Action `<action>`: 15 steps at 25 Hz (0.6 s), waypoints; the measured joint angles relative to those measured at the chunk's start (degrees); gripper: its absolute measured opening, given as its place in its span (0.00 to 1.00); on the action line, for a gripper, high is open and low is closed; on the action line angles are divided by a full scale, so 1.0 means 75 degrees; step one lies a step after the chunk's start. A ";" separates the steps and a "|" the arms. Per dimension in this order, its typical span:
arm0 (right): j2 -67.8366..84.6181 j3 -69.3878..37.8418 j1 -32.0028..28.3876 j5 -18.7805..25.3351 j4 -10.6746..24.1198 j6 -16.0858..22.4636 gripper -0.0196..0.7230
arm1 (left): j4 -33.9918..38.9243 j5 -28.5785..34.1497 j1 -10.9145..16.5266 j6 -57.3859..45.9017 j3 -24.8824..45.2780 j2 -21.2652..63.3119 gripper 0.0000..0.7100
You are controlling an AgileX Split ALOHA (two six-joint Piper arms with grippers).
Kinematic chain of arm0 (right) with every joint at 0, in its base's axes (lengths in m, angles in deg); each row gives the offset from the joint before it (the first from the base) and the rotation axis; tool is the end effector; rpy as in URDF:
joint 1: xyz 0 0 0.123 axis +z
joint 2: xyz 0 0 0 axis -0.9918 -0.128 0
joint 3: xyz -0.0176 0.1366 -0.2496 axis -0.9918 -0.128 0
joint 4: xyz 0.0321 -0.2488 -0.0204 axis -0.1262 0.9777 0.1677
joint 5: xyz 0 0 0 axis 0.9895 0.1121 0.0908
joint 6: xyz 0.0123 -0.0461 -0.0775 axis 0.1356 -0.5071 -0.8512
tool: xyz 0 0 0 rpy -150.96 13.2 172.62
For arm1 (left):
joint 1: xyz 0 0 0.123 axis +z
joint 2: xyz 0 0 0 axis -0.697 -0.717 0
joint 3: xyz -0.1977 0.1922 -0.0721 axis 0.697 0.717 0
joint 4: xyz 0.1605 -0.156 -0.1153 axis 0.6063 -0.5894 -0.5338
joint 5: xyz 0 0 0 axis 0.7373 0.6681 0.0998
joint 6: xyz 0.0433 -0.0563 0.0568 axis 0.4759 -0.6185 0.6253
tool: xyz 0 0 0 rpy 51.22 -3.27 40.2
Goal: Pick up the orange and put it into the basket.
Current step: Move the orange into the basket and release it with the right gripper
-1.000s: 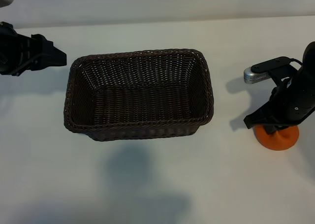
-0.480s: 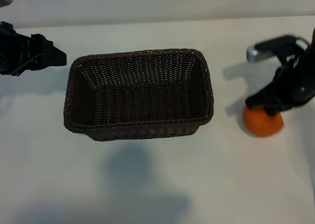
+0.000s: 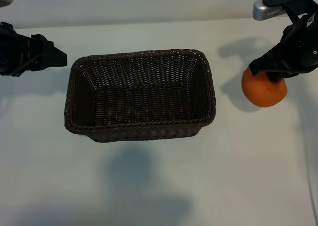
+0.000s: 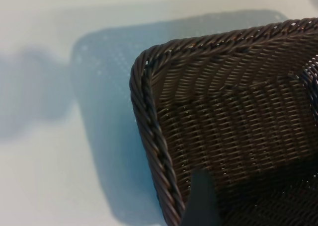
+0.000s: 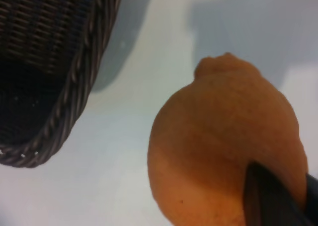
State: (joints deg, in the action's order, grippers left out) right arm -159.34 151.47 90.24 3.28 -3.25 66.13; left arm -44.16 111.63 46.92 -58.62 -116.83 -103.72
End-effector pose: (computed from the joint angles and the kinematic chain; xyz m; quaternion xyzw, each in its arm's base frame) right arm 0.3139 0.0526 0.2659 -0.0995 0.9774 0.0653 0.1748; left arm 0.2911 -0.0219 0.2795 0.0248 0.9312 -0.1879 0.3114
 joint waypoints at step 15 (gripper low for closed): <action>0.0000 0.0107 0.0437 -0.0171 -0.0986 -0.0402 0.09 | -0.0007 0.0000 0.0000 0.0000 0.0000 0.0000 0.83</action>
State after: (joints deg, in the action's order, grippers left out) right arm -159.34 152.27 93.52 1.99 -10.64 63.12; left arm -44.21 111.63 46.92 -58.62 -116.83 -103.72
